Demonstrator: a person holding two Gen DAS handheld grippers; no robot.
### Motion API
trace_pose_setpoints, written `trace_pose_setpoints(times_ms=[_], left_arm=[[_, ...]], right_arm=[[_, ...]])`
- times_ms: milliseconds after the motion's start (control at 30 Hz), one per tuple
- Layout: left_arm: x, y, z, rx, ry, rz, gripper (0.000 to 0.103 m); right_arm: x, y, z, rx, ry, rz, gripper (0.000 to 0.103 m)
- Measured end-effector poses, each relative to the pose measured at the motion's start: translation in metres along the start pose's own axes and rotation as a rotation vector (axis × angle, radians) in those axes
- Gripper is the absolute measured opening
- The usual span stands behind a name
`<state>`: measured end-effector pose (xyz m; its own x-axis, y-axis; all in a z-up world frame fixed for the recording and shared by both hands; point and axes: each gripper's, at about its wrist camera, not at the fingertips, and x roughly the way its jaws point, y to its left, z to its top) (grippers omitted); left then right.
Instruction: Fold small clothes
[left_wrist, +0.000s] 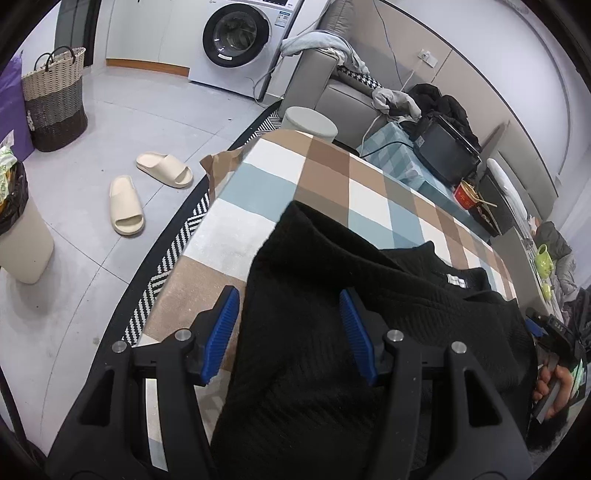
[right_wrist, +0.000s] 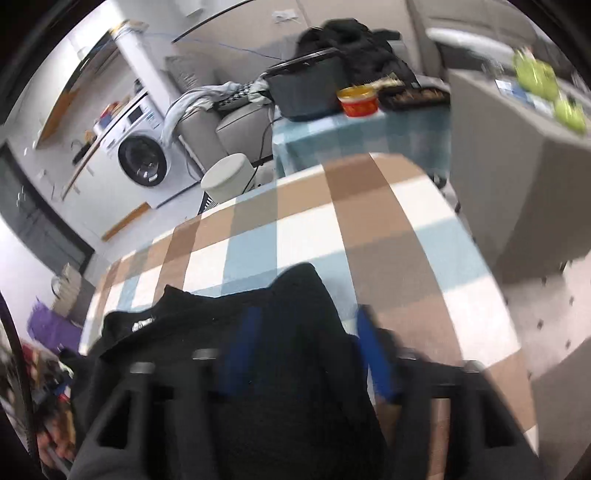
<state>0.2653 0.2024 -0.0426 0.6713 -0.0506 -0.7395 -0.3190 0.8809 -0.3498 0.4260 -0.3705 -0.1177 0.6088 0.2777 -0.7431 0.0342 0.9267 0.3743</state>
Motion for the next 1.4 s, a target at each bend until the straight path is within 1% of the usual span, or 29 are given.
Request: trace_pose_setpoints(times_ms=[67,167,200,233,267,300,367,400,433,467,500,533,567,600,633,700,733,767,800,867,900,1067,1133,1167,1200,1233,1267,1300,1400], left_arm=[[-0.001,-0.002,-0.003,0.008,0.002,-0.003,0.054],[-0.002,-0.003,-0.005,0.018,0.008,-0.001,0.054],[-0.002,-0.004,-0.006,0.020,0.009,0.001,0.054],[-0.002,-0.003,-0.007,0.023,0.011,0.005,0.054],[-0.002,-0.003,-0.007,0.024,0.012,0.007,0.054],[-0.003,-0.003,-0.008,0.022,0.012,0.008,0.054],[-0.004,0.000,-0.009,0.017,0.013,0.010,0.054],[-0.004,0.001,-0.010,0.016,0.013,0.012,0.054],[-0.005,0.002,-0.010,0.013,0.013,0.014,0.054],[-0.005,0.003,-0.010,0.011,0.014,0.014,0.054],[-0.005,0.003,-0.009,0.009,0.014,0.015,0.054],[-0.004,0.004,-0.009,0.007,0.014,0.019,0.054],[-0.004,0.004,-0.009,0.005,0.014,0.021,0.054],[-0.003,0.005,-0.009,0.001,0.015,0.025,0.054],[-0.003,0.005,-0.009,-0.003,0.017,0.025,0.054],[-0.003,0.006,-0.009,-0.006,0.020,0.028,0.054],[-0.002,0.006,-0.010,-0.006,0.021,0.028,0.054],[-0.001,0.005,-0.010,-0.003,0.023,0.028,0.054],[0.000,0.004,-0.009,0.001,0.025,0.031,0.054],[0.002,0.000,-0.008,0.015,0.021,0.039,0.054],[0.002,-0.002,-0.008,0.022,0.014,0.038,0.054],[0.006,-0.026,-0.003,0.121,-0.042,0.069,0.054],[0.016,-0.040,-0.003,0.198,-0.029,0.112,0.052],[0.019,-0.044,-0.003,0.220,-0.024,0.121,0.048],[0.024,-0.048,-0.005,0.250,-0.014,0.130,0.030],[0.032,-0.053,-0.007,0.278,0.016,0.150,0.020],[0.033,-0.054,-0.008,0.286,0.015,0.165,0.019],[0.031,-0.054,-0.008,0.287,0.004,0.161,0.013],[0.012,-0.050,-0.007,0.263,-0.057,0.103,0.010]], right_arm=[[0.008,-0.002,-0.003,0.003,0.040,0.026,0.061],[0.020,0.000,-0.005,-0.016,0.055,-0.010,0.061],[0.023,0.001,-0.005,-0.026,0.059,-0.024,0.055],[0.025,0.004,-0.005,-0.046,0.062,-0.045,0.043],[0.024,0.008,-0.006,-0.075,0.042,-0.067,0.016],[0.020,0.010,-0.006,-0.092,0.023,-0.063,0.009],[0.001,0.012,-0.007,-0.105,-0.068,0.029,0.005],[-0.016,0.012,-0.008,-0.109,-0.144,0.089,0.003],[-0.026,0.010,-0.008,-0.096,-0.190,0.130,0.003],[-0.043,0.001,-0.009,-0.044,-0.283,0.234,0.003],[-0.050,-0.004,-0.008,-0.011,-0.315,0.241,0.003],[-0.056,-0.012,-0.005,0.046,-0.357,0.191,0.003],[-0.057,-0.018,-0.004,0.086,-0.370,0.156,0.003],[-0.053,-0.023,-0.001,0.119,-0.356,0.107,0.003],[-0.043,-0.025,0.003,0.141,-0.306,0.039,0.003],[-0.024,-0.026,0.005,0.145,-0.199,-0.022,0.006],[-0.019,-0.027,0.005,0.147,-0.166,-0.038,0.007],[-0.014,-0.027,0.003,0.148,-0.127,-0.039,0.014],[-0.013,-0.028,0.001,0.150,-0.108,-0.037,0.028],[-0.018,-0.032,-0.005,0.164,-0.123,-0.028,0.047],[-0.021,-0.034,-0.007,0.166,-0.134,-0.018,0.054],[-0.031,-0.029,-0.015,0.150,-0.112,0.012,0.056],[-0.034,-0.029,-0.019,0.147,-0.099,0.020,0.056],[-0.037,-0.028,-0.021,0.144,-0.096,0.025,0.056],[-0.040,-0.026,-0.023,0.137,-0.095,0.027,0.056],[-0.043,-0.025,-0.025,0.130,-0.093,0.026,0.056],[-0.045,-0.024,-0.027,0.125,-0.093,0.025,0.056],[-0.048,-0.024,-0.028,0.120,-0.092,0.026,0.056],[-0.059,-0.023,-0.032,0.109,-0.104,0.024,0.056]])
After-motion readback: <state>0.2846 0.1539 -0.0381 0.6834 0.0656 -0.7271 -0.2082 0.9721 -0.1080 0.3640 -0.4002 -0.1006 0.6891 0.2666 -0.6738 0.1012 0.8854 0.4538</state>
